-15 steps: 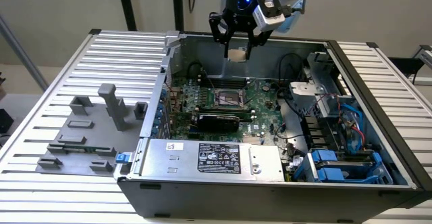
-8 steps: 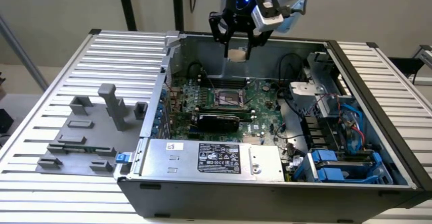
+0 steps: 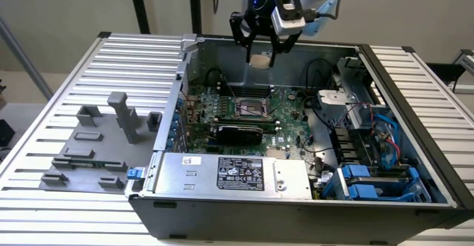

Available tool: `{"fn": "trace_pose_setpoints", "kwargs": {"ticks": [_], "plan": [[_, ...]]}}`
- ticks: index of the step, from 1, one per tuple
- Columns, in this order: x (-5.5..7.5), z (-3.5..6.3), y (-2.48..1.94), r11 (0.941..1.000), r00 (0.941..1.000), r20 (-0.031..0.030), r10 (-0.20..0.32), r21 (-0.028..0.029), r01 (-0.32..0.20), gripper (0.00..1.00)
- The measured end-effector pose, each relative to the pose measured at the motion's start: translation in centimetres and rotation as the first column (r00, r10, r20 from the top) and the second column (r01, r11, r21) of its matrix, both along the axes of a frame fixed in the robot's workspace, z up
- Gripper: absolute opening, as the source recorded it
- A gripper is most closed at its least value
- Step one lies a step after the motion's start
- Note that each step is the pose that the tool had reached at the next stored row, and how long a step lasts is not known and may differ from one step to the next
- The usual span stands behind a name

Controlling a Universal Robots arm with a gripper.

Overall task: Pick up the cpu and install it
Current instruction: 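Place the cpu into insertion slot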

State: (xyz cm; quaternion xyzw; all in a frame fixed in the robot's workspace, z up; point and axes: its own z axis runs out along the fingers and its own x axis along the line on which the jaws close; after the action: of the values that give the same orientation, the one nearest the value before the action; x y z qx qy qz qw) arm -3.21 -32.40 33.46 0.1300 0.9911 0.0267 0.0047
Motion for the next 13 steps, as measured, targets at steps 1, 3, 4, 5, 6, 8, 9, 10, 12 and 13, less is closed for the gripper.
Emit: {"fn": "trace_pose_setpoints", "kwargs": {"ticks": [1, 3, 4, 5, 6, 8, 9, 10, 12, 13], "plan": [[0.0, -0.02, 0.0, 0.9998, 0.9998, 0.0, -0.019, -0.0001, 0.019, 0.55], [0.0, -0.07, 0.0, 0.9985, 0.9985, 0.0, -0.055, 0.0, 0.055, 0.55], [0.0, -0.1, 0.0, 0.9973, 0.9973, 0.0, -0.073, -0.0001, 0.073, 0.55], [0.0, -0.13, 0.0, 0.9959, 0.9959, 0.0, -0.091, -0.0001, 0.091, 0.55], [0.0, -0.16, 0.0, 0.9939, 0.9939, 0.0, -0.11, -0.0001, 0.11, 0.55], [0.0, -0.22, 0.0, 0.9893, 0.9893, 0.0, -0.146, -0.0001, 0.146, 0.55], [0.0, -0.24, 0.0, 0.9866, 0.9866, 0.0, -0.163, -0.0001, 0.163, 0.55], [0.0, -0.27, 0.0, 0.9835, 0.9835, -0.0001, -0.181, -0.0001, 0.181, 0.55], [0.0, -0.33, 0.0, 0.976, 0.976, 0.0, -0.218, -0.0001, 0.218, 0.55], [0.0, -0.36, 0.0, 0.9719, 0.9719, 0.0, -0.235, 0.0, 0.235, 0.55]]}}
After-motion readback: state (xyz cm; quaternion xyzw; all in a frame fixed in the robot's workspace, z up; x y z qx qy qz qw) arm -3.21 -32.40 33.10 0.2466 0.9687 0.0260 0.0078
